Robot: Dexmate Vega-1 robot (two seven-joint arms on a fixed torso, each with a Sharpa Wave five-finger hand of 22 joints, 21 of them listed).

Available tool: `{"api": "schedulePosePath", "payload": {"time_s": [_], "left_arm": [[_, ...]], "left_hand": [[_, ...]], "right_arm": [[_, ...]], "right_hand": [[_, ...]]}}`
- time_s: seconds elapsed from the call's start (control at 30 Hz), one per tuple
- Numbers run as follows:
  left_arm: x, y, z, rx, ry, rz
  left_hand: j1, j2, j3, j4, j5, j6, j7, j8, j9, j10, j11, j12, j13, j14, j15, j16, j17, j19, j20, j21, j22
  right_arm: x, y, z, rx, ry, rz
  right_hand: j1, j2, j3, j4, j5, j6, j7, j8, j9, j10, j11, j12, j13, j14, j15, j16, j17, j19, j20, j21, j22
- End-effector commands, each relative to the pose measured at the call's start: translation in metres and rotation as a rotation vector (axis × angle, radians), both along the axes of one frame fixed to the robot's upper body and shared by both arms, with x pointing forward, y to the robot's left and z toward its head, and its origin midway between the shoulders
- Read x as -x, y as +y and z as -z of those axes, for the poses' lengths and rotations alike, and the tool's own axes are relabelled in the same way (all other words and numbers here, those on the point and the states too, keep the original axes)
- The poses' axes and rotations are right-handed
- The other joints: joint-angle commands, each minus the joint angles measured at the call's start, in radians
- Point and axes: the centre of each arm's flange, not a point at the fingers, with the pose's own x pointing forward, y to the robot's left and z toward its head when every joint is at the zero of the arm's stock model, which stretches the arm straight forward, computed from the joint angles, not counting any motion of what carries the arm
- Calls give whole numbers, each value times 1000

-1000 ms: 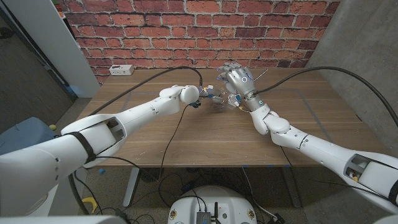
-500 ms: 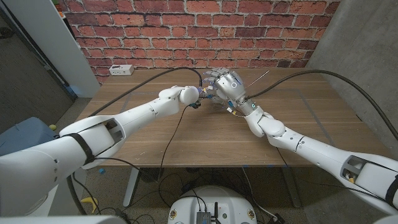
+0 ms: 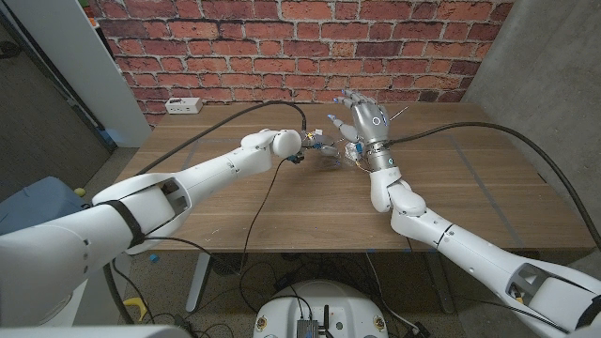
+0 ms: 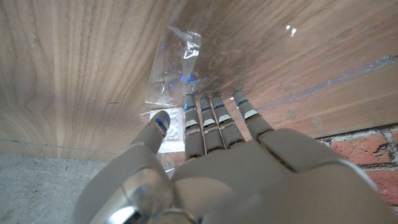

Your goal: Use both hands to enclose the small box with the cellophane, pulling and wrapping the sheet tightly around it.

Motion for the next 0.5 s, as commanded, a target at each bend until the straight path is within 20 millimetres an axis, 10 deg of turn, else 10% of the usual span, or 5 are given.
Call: {"api": "schedulePosePath", "payload": {"time_s": [0.03,0.5], "left_arm": [[-3,-3,4,-11,14,-1],[-6,0,5,-6,15,-5]], "left_hand": [[-12,1,6,7,-1,-7,-1,-1,5,4,0,0,4,-2,3,-1,1,0,1,-2,4],[-17,1,9,8,1,-15,-3,-2,5,1,-2,-3,4,-4,1,-3,-1,0,1,-3,4]], "right_arm": [[0,-23,3,-393,150,0],[-4,-28,-7,-668,263,53]], "right_hand": [[-47,-3,-17,14,-10,-77,25,1,6,-62,27,-5,4,-45,-74,1,16,-31,16,-14,5],[-138,-13,-55,20,-25,-233,152,7,12,-197,166,0,22,-180,50,-16,32,-119,83,-57,7]]}}
